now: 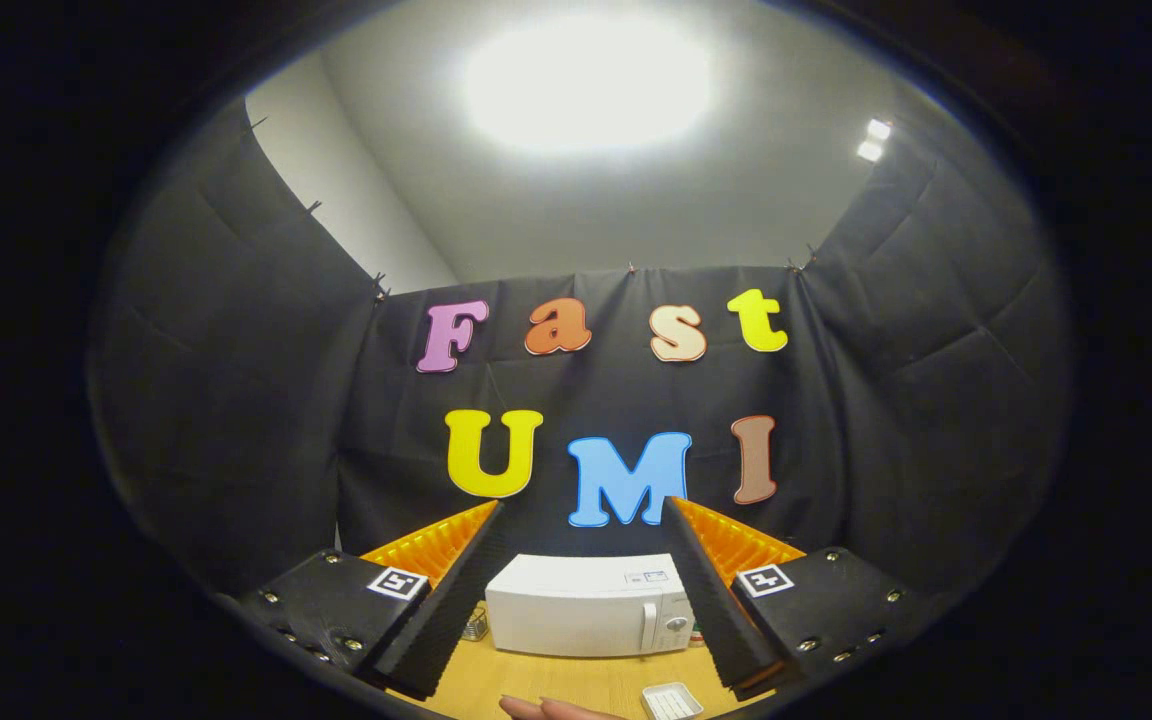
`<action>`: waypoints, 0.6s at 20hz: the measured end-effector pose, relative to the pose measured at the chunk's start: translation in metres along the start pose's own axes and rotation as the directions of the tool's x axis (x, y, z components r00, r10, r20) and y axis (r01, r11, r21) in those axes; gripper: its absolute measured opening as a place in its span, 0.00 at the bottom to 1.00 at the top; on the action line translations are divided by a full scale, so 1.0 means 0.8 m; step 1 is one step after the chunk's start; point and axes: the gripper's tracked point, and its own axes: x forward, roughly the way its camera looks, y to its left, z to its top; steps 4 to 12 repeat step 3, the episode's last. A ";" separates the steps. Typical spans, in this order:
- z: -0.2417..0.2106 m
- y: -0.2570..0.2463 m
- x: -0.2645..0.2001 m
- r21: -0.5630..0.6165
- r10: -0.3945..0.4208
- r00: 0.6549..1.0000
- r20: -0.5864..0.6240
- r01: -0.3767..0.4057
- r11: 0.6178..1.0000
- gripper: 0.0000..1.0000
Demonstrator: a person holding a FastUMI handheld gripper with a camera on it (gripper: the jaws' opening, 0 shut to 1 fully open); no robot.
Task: Open the microwave, put the food inside, and close the microwave door.
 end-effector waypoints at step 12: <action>-0.020 0.010 0.007 0.013 0.026 0.997 -0.077 -0.025 1.000 0.97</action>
